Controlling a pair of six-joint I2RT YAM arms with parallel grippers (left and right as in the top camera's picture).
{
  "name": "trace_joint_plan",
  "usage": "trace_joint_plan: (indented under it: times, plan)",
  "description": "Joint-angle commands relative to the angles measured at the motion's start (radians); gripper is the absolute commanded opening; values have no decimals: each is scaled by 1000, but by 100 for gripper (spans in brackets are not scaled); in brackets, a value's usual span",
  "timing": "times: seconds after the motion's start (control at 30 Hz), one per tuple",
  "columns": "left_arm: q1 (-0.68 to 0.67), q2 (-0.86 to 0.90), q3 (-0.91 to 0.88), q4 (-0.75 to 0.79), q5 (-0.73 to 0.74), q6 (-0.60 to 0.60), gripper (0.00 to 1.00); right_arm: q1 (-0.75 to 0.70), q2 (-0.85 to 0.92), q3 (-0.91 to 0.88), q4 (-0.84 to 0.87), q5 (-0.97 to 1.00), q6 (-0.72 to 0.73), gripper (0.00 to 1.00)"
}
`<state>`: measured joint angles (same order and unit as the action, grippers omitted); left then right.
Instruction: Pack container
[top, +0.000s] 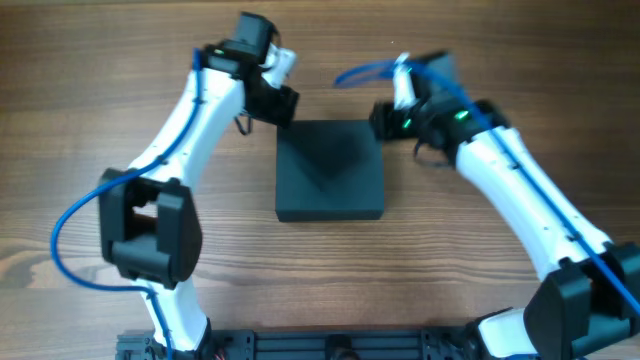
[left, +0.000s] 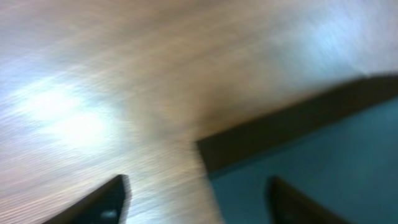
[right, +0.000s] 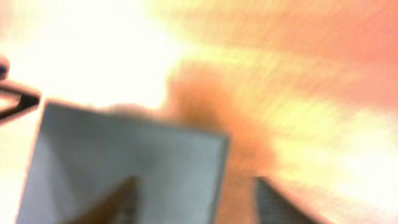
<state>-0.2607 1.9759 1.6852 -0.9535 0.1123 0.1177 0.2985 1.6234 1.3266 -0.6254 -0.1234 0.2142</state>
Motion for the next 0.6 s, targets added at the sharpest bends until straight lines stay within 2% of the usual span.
trace_joint_plan:
  times: [0.0, 0.2, 0.3, 0.57]
  plan:
    - [86, -87, 38, 8, -44, 0, 100, -100, 7, 115, 17, 49, -60, 100]
    - [291, -102, 37, 26, -43, -86, 100, -285, 1, 212, 33, 60, -161, 100]
    - [368, -149, 37, 18, -43, -108, 100, -355, -31, 212, -36, 117, -87, 100]
    - [365, -314, 8, -7, -42, -104, 100, -377, -209, 124, -166, 176, -80, 100]
